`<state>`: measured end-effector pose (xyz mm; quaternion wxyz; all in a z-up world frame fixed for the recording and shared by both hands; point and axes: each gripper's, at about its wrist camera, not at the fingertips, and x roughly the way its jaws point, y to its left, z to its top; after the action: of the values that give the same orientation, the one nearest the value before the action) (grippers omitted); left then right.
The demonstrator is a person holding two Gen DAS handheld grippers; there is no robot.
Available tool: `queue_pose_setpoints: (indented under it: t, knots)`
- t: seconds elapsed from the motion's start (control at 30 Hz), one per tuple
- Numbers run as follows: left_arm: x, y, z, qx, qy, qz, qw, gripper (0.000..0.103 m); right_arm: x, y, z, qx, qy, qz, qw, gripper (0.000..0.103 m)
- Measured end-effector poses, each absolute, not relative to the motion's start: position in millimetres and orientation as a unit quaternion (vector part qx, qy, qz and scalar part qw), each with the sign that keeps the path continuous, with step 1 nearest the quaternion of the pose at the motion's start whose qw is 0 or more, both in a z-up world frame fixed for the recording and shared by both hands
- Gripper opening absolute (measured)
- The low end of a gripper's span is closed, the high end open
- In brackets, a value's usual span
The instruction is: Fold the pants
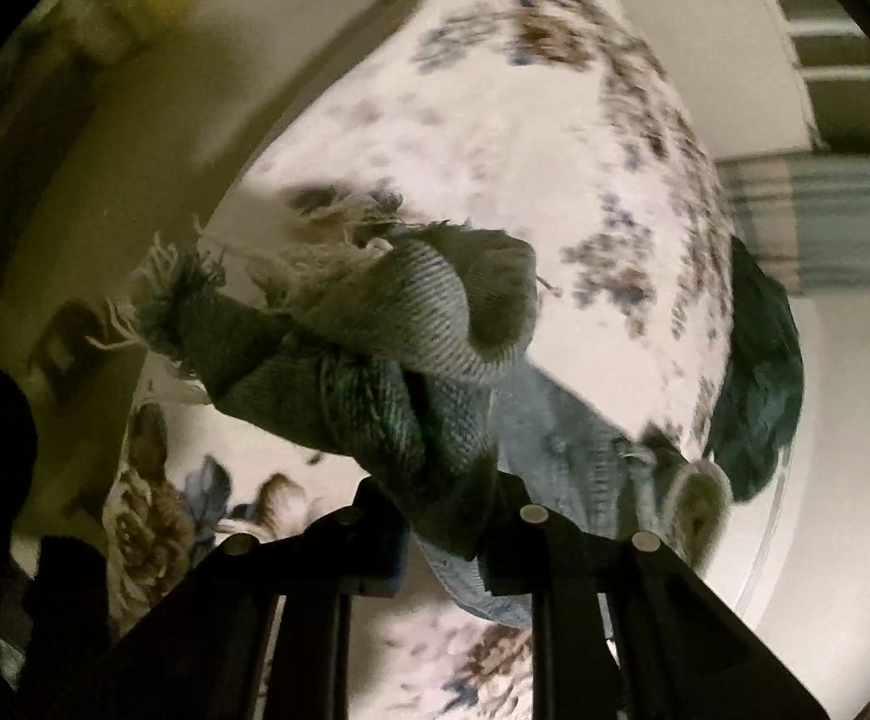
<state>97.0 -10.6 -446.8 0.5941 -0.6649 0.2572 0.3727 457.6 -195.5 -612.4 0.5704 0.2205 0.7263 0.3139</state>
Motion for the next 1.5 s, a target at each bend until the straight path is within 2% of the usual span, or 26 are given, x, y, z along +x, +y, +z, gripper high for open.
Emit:
queue_pose_setpoints:
  t: [0.17, 0.4, 0.67, 0.87, 0.93, 1.03, 1.13, 1.2, 1.3, 1.47, 1.5]
  knots:
    - [129.0, -2.5, -387.0, -0.628, 0.286, 0.345, 0.636, 0.014, 460.1, -215.6, -560.1, 0.252, 0.718, 0.304, 0.573, 0.02]
    - [231.6, 6.7, -309.6, -0.599, 0.298, 0.266, 0.694, 0.014, 495.9, -265.9, -464.9, 0.308, 0.674, 0.29, 0.605, 0.02]
    - [431.2, 10.1, -241.9, -0.558, 0.312, 0.117, 0.76, 0.014, 597.1, -328.5, -352.7, 0.376, 0.573, 0.247, 0.685, 0.02]
    - [592.2, -1.4, -241.5, -0.507, 0.33, 0.006, 0.796, 0.014, 687.0, -371.0, -297.5, 0.404, 0.474, 0.2, 0.756, 0.02]
    - [631.0, -9.7, -265.1, -0.489, 0.343, -0.02, 0.802, 0.014, 709.5, -384.3, -300.4, 0.409, 0.448, 0.181, 0.774, 0.02]
    - [674.0, -23.4, -323.5, -0.457, 0.391, -0.044, 0.798, 0.014, 731.4, -405.0, -344.1, 0.431, 0.433, 0.144, 0.778, 0.02]
    - [687.3, -35.3, -394.8, -0.416, 0.455, -0.046, 0.786, 0.014, 732.9, -417.1, -414.8, 0.448, 0.448, 0.089, 0.769, 0.02]
    - [681.9, -41.6, -424.0, -0.398, 0.48, -0.045, 0.781, 0.014, 727.5, -421.3, -457.4, 0.456, 0.463, 0.061, 0.758, 0.02]
    - [680.6, -45.8, -438.7, -0.385, 0.488, -0.059, 0.781, 0.016, 716.9, -427.6, -486.8, 0.467, 0.458, 0.042, 0.756, 0.02]
    - [678.2, -40.5, -435.8, -0.386, 0.508, -0.062, 0.767, 0.019, 714.7, -426.0, -499.4, 0.456, 0.474, 0.038, 0.753, 0.022]
    - [676.1, -38.9, -431.5, -0.383, 0.514, -0.059, 0.765, 0.021, 713.9, -426.6, -504.8, 0.459, 0.478, 0.036, 0.748, 0.029]
